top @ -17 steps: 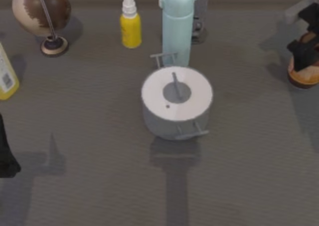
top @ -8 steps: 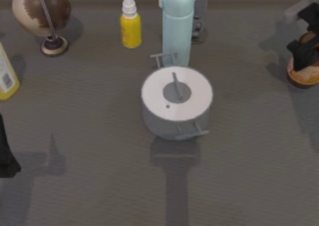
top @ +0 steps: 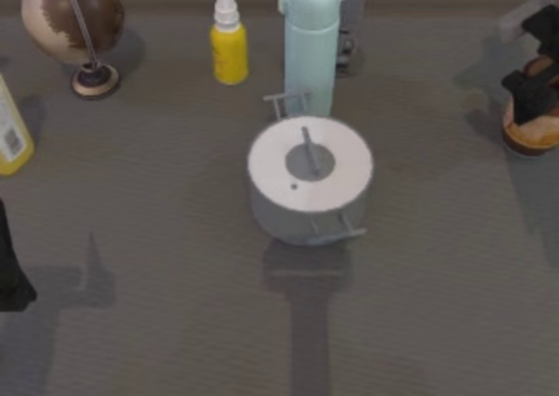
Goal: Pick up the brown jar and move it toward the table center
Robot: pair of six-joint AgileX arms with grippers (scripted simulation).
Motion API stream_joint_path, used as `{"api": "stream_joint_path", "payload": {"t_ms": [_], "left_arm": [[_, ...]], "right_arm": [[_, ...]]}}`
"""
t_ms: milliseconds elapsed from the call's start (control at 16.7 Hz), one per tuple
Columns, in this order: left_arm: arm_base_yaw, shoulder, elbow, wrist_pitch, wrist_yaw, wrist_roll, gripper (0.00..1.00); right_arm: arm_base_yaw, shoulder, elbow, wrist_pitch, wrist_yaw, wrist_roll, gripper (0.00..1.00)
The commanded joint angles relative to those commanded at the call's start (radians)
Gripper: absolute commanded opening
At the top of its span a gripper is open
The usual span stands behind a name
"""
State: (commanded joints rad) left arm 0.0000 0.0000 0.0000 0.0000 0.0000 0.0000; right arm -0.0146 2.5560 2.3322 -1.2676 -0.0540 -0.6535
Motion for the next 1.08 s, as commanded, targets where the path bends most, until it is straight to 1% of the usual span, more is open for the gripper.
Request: {"api": "stream_joint_path", "payload": {"t_ms": [240,360,660,780,1080], "left_arm": [[0.000,0.000,0.000,0.000,0.000,0.000,1.00],[0.000,0.000,0.000,0.000,0.000,0.000,1.00],[0.000,0.000,0.000,0.000,0.000,0.000,1.00],[0.000,0.000,0.000,0.000,0.000,0.000,1.00],[0.000,0.000,0.000,0.000,0.000,0.000,1.00]], "right_arm": [[-0.001,-0.039,-0.039,-0.002,-0.003,0.000,0.00],[0.001,-0.119,-0.115,-0.007,-0.005,0.001,0.00],[0.005,-0.409,-0.367,-0.028,-0.007,0.001,0.00],[0.007,-0.481,-0.438,-0.038,-0.006,0.000,0.00],[0.008,-0.511,-0.468,-0.044,-0.006,-0.002,0.00]]}}
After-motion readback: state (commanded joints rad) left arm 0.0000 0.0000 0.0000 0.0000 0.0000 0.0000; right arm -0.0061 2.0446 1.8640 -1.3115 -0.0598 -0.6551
